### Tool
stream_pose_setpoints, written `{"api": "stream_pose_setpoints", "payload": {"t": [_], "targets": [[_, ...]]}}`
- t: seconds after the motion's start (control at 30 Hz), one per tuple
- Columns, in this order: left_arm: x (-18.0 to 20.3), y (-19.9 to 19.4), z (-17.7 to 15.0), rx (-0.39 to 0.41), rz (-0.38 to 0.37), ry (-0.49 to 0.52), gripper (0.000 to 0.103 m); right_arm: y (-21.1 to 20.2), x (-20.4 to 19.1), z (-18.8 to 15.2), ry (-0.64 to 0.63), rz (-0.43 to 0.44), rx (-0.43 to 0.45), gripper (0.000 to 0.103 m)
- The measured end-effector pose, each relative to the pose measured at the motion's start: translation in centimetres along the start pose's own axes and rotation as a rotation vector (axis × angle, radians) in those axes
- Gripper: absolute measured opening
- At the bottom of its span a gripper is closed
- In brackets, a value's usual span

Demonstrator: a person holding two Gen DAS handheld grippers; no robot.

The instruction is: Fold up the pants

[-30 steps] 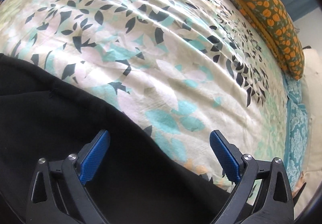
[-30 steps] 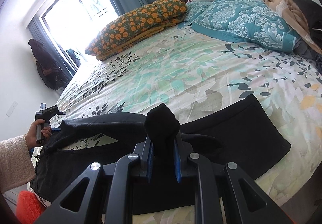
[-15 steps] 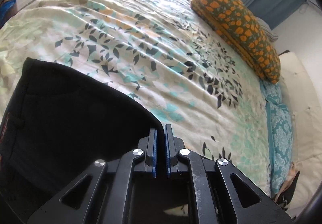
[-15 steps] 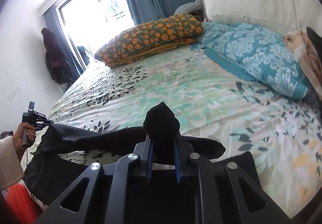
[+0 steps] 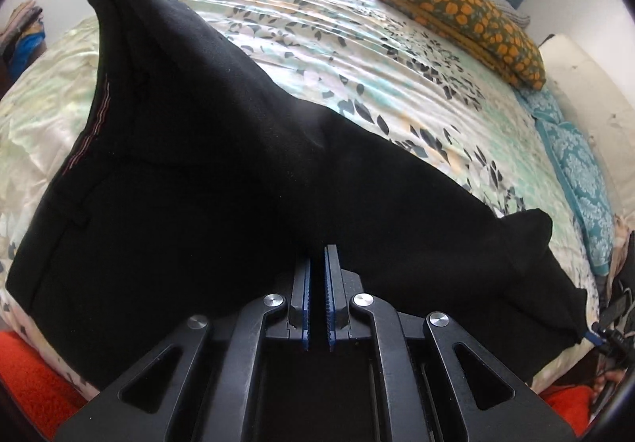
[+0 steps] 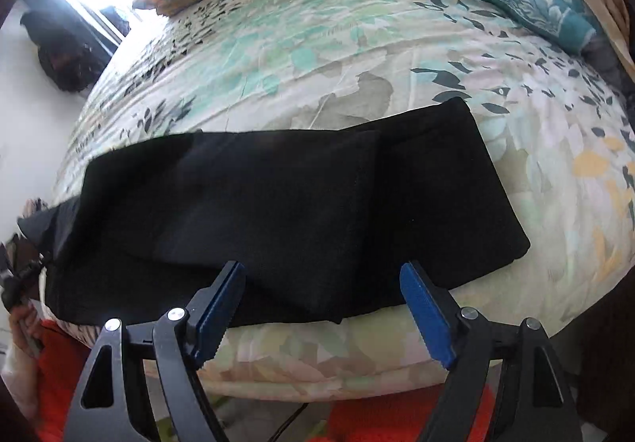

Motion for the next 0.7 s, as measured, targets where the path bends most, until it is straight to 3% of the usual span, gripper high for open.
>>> {"api": "stream_pose_setpoints", "payload": {"t": [0.13,0.23,0.3,0.33,0.37,0.47,0.57,0.63,0.7], "targets": [[-0.6,0.0,0.8,0.002,-0.031,-0.047,0.005,0.4,3.2,-0.1,0.255,0.048,0.056,0.080],[-0.7,-0.6,1.5,0.020,-0.046,-0.046,0.005,1.7,3.2,0.0,0.290,0.121,0.026,0.079],[-0.4,-0.8,1.9,0.033,-0.047,-0.038,0.005,2.5,2.2,0.2,0.248,0.124,-0.016,0.070],[-0.3,-1.0,2.1,0.039,-0.045,-0.034,0.005,2.7,1.7,0.4,0.212,0.104,-0.043,0.043],[-0.1,-1.1,2.1,0.044,-0.043,-0.031,0.004,2.8,1.0,0.7,0.170,0.062,-0.064,0.005],[0.3,-2.1,2.0,0.052,-0.047,-0.023,0.004,1.1,-1.1,2.0,0.011,-0.015,-0.027,0.006],[1.0,-4.0,0.2,0.044,-0.050,0.001,0.004,-1.3,-2.4,3.0,-0.149,-0.164,0.031,0.006],[1.5,-4.7,-2.0,0.014,-0.030,0.020,0.004,-1.1,-1.8,3.1,-0.219,-0.283,0.009,0.006],[1.6,-4.7,-4.7,-0.030,-0.011,0.049,0.004,-0.1,0.3,2.7,-0.195,-0.327,-0.042,0.006]]}}
Point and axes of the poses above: each gripper's, at about its wrist camera, not at the fingertips, and y roughly the way its jaws point, x to its right, z to its top, the point moved 1 cm from there along y, roughly the way its jaws point, and after that the axes turned 4 degrees about -y, right-handed, at the moved point
